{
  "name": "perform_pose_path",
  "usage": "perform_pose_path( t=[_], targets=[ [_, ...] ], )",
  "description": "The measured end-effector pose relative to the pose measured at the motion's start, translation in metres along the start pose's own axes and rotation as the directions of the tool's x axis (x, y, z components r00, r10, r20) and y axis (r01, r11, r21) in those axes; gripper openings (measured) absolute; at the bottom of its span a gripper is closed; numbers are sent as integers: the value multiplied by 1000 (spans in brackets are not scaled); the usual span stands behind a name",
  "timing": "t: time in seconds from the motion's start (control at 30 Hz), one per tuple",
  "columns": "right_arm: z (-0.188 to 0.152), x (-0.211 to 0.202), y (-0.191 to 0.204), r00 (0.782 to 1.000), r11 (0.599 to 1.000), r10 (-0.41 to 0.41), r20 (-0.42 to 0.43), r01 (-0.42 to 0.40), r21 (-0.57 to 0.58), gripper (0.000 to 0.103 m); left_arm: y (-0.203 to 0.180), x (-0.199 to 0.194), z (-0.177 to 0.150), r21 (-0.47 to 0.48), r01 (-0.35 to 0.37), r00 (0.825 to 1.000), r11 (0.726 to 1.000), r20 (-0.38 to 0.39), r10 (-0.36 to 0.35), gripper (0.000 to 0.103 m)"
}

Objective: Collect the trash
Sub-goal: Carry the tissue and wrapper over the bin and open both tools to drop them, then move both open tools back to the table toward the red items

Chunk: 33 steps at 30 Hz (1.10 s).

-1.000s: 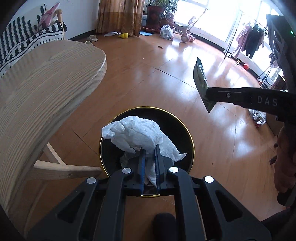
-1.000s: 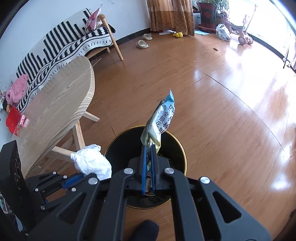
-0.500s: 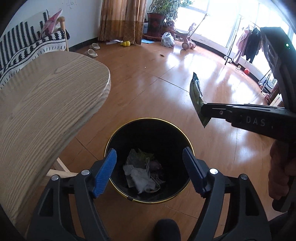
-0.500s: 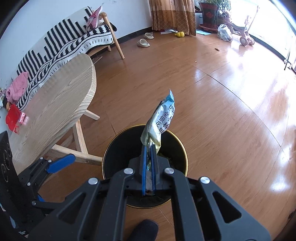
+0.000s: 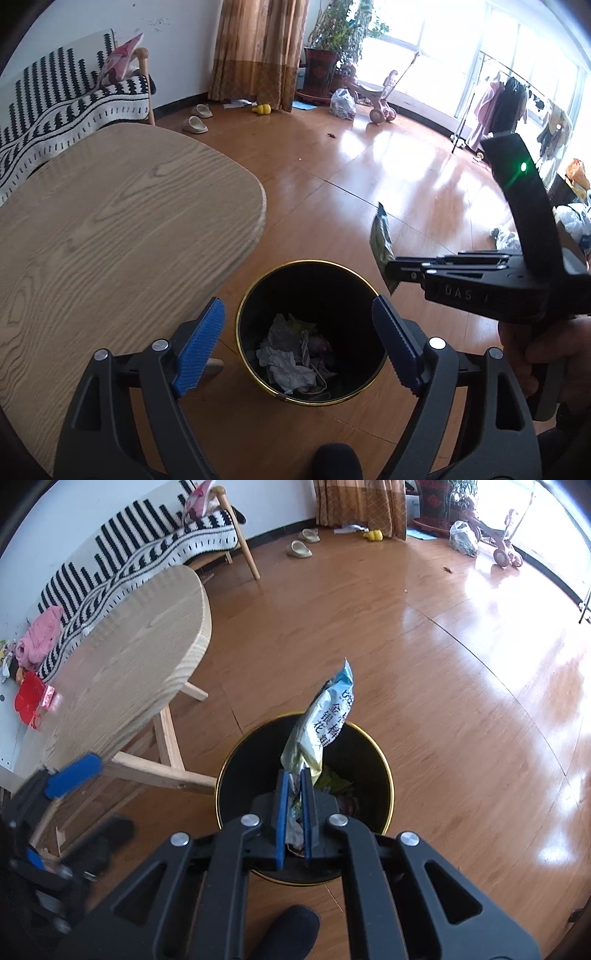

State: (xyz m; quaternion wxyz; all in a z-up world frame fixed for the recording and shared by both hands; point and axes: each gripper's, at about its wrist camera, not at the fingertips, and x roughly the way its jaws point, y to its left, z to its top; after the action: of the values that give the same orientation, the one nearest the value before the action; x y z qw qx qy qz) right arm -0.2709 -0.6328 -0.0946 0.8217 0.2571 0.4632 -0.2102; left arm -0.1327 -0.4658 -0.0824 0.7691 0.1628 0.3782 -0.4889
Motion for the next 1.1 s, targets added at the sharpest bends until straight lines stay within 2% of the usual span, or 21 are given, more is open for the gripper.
perform_pose_path(
  t=[0.03, 0.07, 0.13, 0.33, 0.47, 0.6, 0.67, 0.7, 0.8, 0.93, 1.0, 1.03, 1.1],
  targets=[
    [1, 1, 1, 1000, 1000, 0, -5, 0, -1, 17, 5, -3, 1, -7, -5, 1000, 1000, 4, 5, 81],
    [2, 2, 3, 1000, 1000, 2, -6, -2, 1, 38, 10, -6, 1, -14, -9, 1000, 1000, 8, 9, 81],
    [4, -2, 7, 1000, 1000, 1, 22, -1, 2, 66, 16, -10, 2, -23, -17, 1000, 1000, 12, 18, 82],
    [8, -3, 22, 1000, 1000, 8, 19, -8, -21, 66, 48, -31, 1, -65, -54, 998, 996, 29, 56, 83],
    [15, -5, 44, 999, 999, 18, 26, -16, -50, 66, 80, -53, 1, -113, -94, 994, 989, 51, 100, 89],
    [23, -10, 77, 998, 995, 52, 47, -47, -90, 67, 126, -75, 0, -174, -167, 982, 970, 62, 180, 93],
    [28, -11, 102, 996, 991, 71, 55, -63, -121, 69, 159, -86, -2, -223, -220, 970, 950, 53, 237, 94],
    [31, -11, 114, 995, 988, 81, 59, -72, -136, 70, 178, -91, -4, -252, -253, 961, 934, 43, 272, 94],
    [40, -8, 159, 990, 976, 125, 62, -112, -184, 72, 249, -108, -10, -351, -366, 921, 862, -1, 390, 95],
    [47, 4, 218, 986, 954, 161, 37, -147, -260, 73, 352, -131, -29, -467, -511, 837, 721, -78, 542, 95],
    [46, 13, 247, 985, 940, 173, 16, -161, -299, 74, 404, -142, -44, -517, -588, 777, 622, -147, 611, 95],
    [46, 19, 262, 984, 932, 177, 2, -167, -320, 74, 432, -148, -53, -560, -591, 769, 580, -174, 615, 95],
    [46, 29, 283, 983, 921, 182, -18, -177, -346, 74, 466, -155, -63, -631, -563, 778, 534, -188, 599, 95]
  ],
)
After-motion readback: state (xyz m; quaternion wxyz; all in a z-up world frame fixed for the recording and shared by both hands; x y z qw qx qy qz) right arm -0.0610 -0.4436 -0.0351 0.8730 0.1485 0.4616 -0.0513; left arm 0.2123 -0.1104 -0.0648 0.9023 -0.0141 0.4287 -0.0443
